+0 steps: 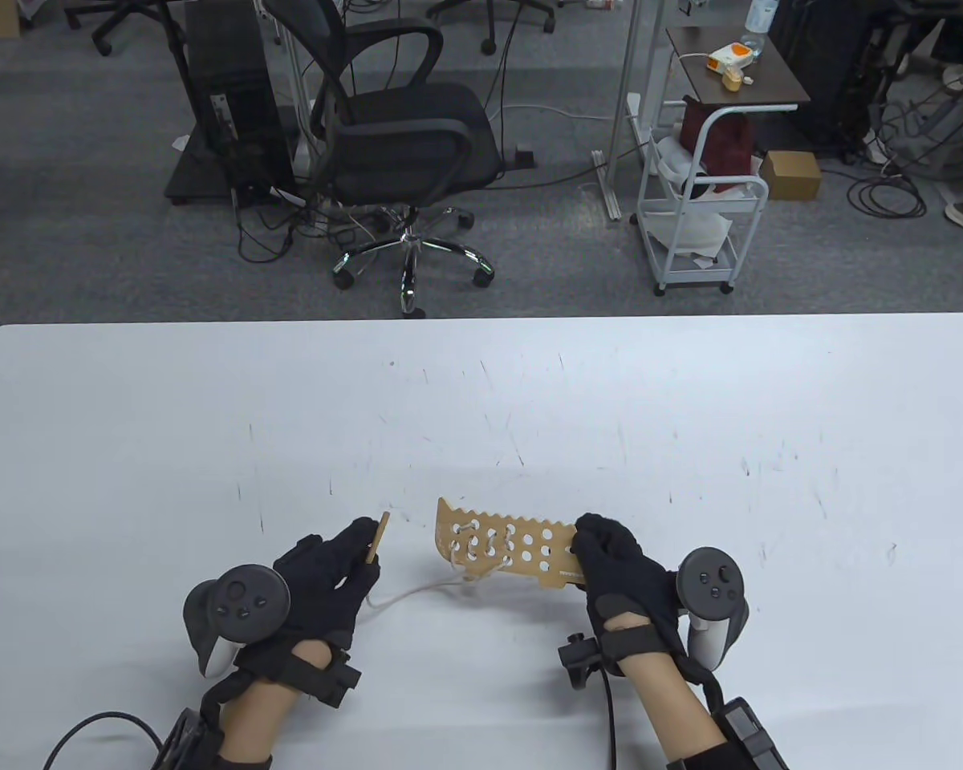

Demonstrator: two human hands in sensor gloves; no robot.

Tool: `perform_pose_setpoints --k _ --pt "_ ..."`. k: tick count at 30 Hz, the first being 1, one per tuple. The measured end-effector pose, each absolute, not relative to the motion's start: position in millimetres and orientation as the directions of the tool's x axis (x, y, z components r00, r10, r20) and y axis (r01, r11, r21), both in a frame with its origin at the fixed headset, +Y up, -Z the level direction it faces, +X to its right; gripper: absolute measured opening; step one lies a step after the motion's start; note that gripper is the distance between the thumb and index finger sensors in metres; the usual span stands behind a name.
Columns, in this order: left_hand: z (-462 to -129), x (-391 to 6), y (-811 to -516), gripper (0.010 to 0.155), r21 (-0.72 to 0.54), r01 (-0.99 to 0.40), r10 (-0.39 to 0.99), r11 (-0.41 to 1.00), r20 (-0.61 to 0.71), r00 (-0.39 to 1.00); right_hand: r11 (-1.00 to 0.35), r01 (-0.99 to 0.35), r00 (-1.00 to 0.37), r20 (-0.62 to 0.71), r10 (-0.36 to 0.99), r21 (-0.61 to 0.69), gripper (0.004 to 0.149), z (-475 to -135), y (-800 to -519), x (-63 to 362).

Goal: Thread rope through all holes on crocodile lacing toy

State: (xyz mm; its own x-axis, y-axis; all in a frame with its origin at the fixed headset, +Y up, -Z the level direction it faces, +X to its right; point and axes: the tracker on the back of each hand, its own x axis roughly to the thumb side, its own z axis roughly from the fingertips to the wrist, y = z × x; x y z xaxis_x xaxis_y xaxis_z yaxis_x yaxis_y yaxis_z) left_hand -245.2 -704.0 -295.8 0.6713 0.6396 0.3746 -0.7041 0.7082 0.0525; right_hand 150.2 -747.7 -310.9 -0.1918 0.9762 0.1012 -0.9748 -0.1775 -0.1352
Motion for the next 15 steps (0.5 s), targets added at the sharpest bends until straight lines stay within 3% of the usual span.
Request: perform_pose_setpoints --k 15 --pt "-283 -212 -702 0.049 -0.025 -0.627 0.558 0.778 0.487 0.672 -0.237 -0.968 -0.246 0.136 0.96 -0.079 0.049 -305 -745 133"
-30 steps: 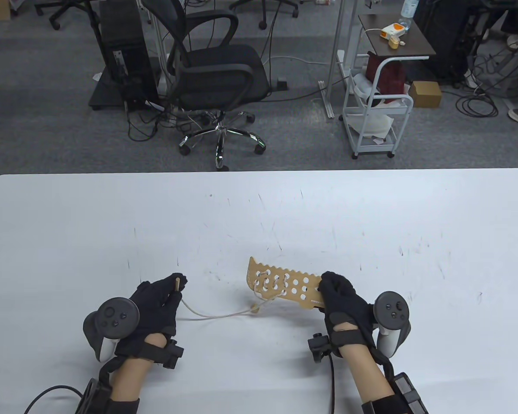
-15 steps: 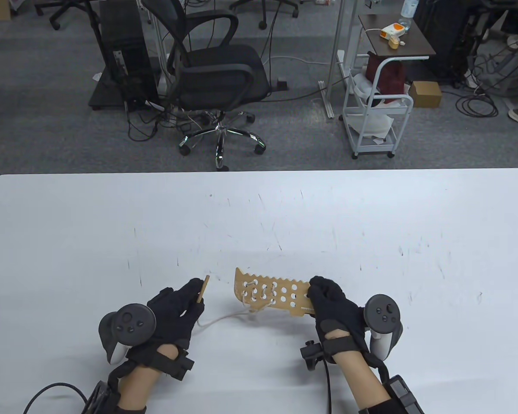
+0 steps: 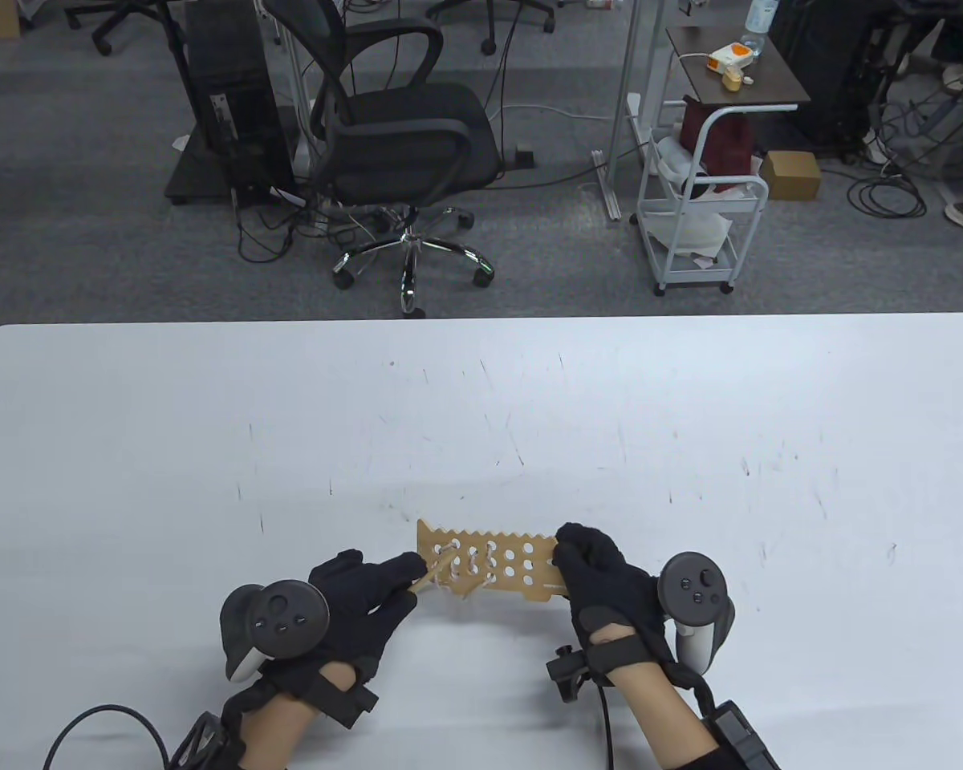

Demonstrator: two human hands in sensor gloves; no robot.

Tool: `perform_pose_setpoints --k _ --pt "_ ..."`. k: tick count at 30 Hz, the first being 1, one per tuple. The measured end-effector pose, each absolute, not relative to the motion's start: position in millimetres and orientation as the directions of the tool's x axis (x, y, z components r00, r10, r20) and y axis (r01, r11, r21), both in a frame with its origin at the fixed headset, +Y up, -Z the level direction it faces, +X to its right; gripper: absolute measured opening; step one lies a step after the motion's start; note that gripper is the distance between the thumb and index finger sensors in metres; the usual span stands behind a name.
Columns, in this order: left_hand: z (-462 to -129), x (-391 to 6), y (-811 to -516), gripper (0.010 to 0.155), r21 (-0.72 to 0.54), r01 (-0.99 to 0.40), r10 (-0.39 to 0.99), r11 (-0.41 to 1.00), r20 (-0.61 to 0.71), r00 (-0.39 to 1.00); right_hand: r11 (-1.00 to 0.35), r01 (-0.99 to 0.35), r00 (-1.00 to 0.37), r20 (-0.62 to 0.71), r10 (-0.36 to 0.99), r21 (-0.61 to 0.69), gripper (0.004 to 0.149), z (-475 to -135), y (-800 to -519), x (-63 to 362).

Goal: Thread rope through all holes on crocodile lacing toy

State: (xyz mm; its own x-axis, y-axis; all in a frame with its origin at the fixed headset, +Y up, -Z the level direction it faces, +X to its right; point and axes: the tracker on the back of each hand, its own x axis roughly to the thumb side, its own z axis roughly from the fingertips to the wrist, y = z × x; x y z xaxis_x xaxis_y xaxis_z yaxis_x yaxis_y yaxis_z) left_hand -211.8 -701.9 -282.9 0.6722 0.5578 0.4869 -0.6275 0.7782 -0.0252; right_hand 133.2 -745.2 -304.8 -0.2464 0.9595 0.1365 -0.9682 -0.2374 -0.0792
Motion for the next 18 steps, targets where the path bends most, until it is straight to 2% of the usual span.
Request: perform_pose_setpoints --k 18 --pt "-273 -189 -701 0.042 -0.048 -0.58 0.508 0.813 0.544 0.668 -0.298 -0.954 -0.301 0.196 0.934 -0.043 0.049 -295 -737 117"
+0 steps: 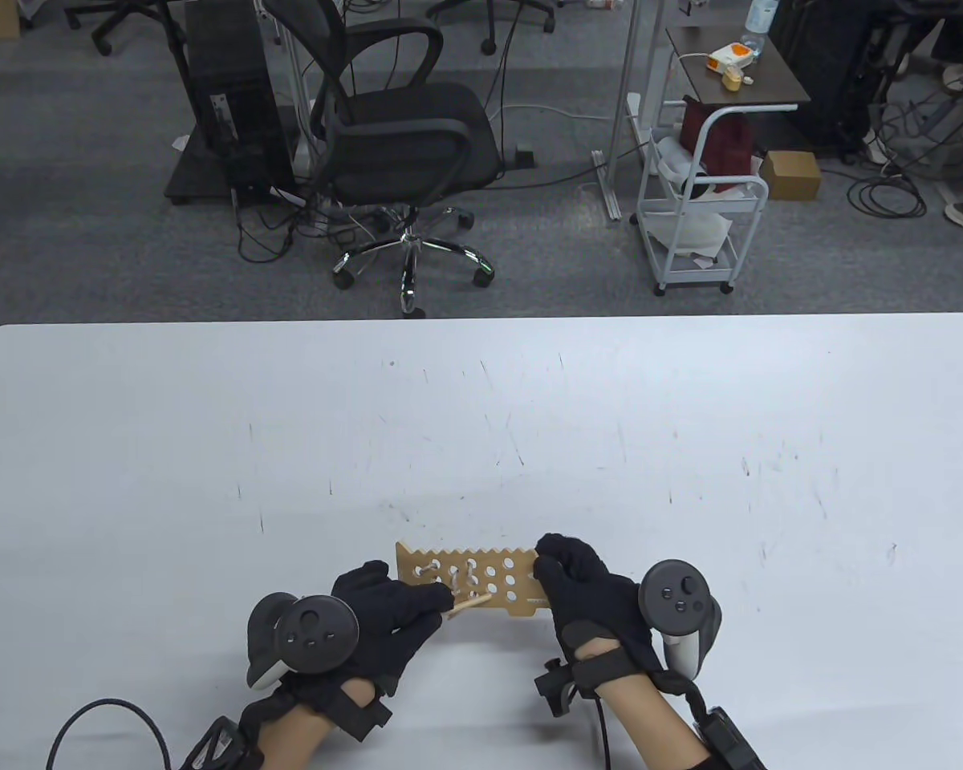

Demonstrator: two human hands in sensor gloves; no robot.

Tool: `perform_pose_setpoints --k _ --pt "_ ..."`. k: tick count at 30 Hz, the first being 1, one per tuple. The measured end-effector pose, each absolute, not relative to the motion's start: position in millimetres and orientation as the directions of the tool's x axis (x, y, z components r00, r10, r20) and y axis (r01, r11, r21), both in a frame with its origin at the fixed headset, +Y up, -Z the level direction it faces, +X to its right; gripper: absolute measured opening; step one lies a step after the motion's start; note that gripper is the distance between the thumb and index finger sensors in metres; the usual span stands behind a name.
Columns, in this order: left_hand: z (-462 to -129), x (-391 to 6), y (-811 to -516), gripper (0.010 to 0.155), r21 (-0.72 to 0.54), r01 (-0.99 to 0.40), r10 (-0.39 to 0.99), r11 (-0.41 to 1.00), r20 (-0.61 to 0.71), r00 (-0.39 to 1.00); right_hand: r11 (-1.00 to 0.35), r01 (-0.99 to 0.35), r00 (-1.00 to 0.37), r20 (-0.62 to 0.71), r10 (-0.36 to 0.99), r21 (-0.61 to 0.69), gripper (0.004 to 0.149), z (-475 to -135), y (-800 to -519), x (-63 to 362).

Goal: Thread rope through all holes on crocodile lacing toy

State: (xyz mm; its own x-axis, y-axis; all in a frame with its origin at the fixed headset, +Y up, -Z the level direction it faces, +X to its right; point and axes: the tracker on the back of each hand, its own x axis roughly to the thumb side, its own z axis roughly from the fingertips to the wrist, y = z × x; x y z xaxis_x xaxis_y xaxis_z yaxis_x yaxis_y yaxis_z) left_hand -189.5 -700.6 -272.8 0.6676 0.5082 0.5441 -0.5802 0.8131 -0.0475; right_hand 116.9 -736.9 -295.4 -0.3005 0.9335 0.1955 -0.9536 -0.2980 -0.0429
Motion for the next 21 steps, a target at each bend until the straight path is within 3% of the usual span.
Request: perform_pose_setpoints --k 14,21 --pt "-269 -189 -697 0.045 -0.028 -0.666 0.565 0.745 0.555 0.61 -0.325 -0.946 -0.319 0.217 0.922 -0.007 0.051 -288 -733 106" --pt "-266 -189 -697 0.05 0.064 -0.622 0.491 0.78 0.553 0.673 -0.313 -0.949 -0.297 0.22 0.929 0.043 0.053 -286 -734 99"
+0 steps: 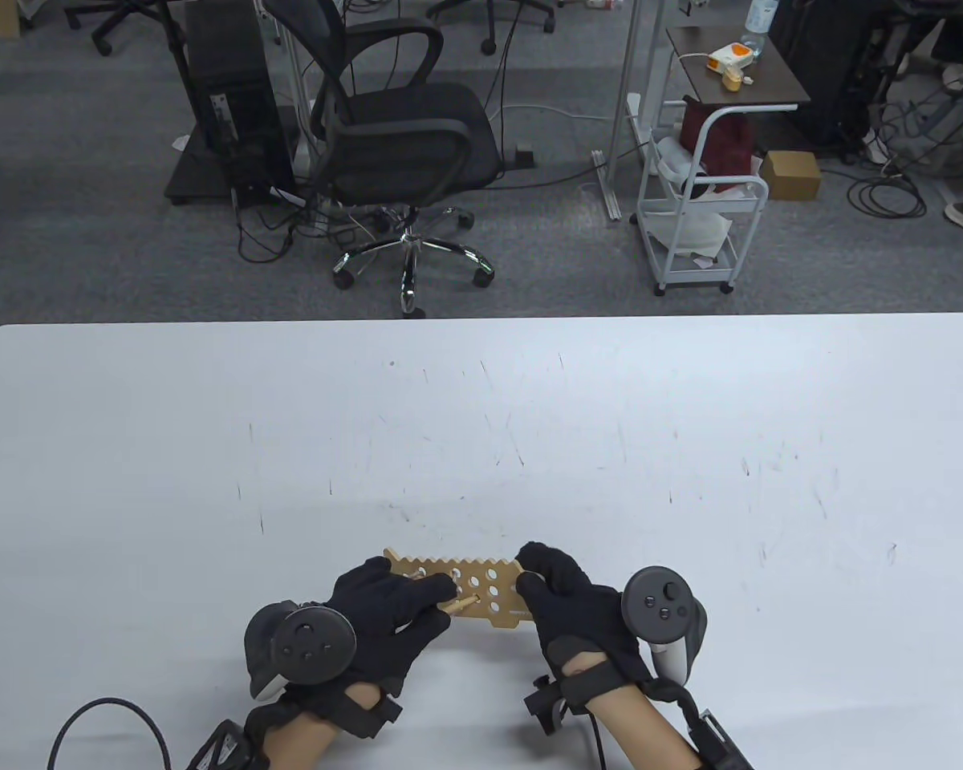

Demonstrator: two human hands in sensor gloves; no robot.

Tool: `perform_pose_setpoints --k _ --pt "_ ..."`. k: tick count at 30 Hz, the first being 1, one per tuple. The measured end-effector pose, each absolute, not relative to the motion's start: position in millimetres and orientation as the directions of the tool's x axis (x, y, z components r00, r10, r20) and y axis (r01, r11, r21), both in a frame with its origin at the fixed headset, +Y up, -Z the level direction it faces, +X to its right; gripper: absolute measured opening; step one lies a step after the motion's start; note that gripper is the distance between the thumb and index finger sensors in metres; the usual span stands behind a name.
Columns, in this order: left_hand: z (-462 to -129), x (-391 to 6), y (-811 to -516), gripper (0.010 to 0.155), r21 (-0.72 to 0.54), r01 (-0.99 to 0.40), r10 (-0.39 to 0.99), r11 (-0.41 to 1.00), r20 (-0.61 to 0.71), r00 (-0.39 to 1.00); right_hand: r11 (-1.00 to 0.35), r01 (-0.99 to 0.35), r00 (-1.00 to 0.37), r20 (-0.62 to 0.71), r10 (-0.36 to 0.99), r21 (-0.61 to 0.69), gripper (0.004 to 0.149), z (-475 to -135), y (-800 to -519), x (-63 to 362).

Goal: Thread rope through all holes on crocodile lacing toy

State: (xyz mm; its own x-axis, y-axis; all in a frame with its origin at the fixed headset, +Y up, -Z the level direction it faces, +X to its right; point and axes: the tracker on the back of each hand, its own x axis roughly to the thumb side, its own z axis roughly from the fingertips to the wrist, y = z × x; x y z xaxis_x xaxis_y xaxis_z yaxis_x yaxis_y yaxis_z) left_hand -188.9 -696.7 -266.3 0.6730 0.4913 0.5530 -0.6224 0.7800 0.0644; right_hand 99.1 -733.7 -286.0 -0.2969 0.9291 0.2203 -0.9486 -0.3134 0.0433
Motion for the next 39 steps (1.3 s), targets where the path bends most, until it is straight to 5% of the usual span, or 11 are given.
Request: perform_pose_setpoints --k 12,26,39 --pt "-269 -191 -701 0.07 0.077 -0.581 0.476 0.81 0.493 0.729 -0.291 -0.947 -0.25 0.259 0.933 0.135 0.056 -282 -732 87" --pt "-270 -190 -702 0.076 0.07 -0.564 0.473 0.823 0.468 0.747 -0.265 -0.933 -0.179 0.323 0.929 0.245 0.059 -279 -730 75" --pt "-266 -196 -694 0.074 0.159 -0.592 0.459 0.79 0.487 0.743 -0.266 -0.951 -0.214 0.284 0.934 0.158 0.056 -281 -730 84"
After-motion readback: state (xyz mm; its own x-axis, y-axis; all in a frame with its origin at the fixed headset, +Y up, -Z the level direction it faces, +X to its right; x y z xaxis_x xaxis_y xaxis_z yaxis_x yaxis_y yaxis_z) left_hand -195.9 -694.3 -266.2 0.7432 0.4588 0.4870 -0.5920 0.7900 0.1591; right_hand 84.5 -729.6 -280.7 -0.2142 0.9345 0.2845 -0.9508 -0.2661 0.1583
